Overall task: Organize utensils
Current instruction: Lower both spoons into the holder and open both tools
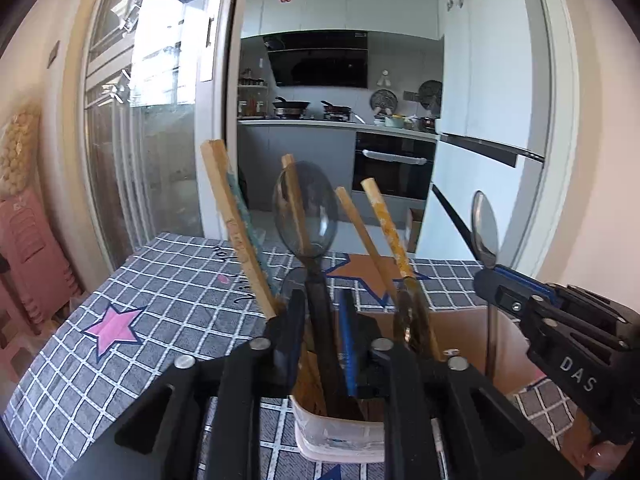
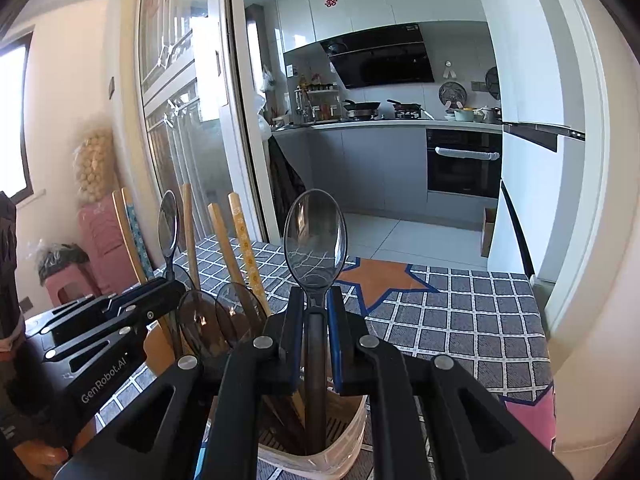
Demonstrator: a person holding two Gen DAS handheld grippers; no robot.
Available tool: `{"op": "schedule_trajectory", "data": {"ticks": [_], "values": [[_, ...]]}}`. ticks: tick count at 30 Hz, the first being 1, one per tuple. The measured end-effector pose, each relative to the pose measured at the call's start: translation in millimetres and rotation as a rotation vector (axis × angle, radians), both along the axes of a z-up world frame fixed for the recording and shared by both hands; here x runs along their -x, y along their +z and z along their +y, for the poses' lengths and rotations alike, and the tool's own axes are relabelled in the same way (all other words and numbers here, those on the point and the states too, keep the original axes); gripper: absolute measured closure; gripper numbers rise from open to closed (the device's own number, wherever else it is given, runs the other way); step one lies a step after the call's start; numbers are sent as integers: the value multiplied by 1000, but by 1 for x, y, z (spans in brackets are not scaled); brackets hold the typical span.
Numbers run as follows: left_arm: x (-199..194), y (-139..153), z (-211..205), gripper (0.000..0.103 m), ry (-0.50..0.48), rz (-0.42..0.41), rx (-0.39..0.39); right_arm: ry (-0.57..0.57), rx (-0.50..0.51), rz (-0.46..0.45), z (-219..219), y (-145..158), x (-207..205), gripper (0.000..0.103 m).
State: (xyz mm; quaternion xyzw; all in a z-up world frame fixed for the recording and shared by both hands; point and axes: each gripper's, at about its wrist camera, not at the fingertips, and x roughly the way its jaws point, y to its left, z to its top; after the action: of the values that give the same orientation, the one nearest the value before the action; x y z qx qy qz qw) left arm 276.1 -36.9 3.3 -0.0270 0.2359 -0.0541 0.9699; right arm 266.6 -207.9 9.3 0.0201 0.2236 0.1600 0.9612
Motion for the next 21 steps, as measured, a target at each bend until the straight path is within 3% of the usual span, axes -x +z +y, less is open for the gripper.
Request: {"op": "schedule_trajectory", "data": {"ticks": [5, 12, 13, 14, 21], "values": [[11, 8, -10, 20, -19, -33, -27, 10, -11, 6, -1, -2, -3, 91], [18, 14, -6, 18, -4, -14, -26, 34, -37, 39, -2, -9, -11, 90], [19, 14, -4, 5, 12, -5, -32, 37, -37, 44, -3, -10, -10, 90], [21, 14, -2, 0, 26, -4, -31, 39, -35, 47, -3, -11, -10, 90], [27, 7, 9, 0, 55, 35, -43, 48, -2, 78, 0, -14, -2, 90]]}}
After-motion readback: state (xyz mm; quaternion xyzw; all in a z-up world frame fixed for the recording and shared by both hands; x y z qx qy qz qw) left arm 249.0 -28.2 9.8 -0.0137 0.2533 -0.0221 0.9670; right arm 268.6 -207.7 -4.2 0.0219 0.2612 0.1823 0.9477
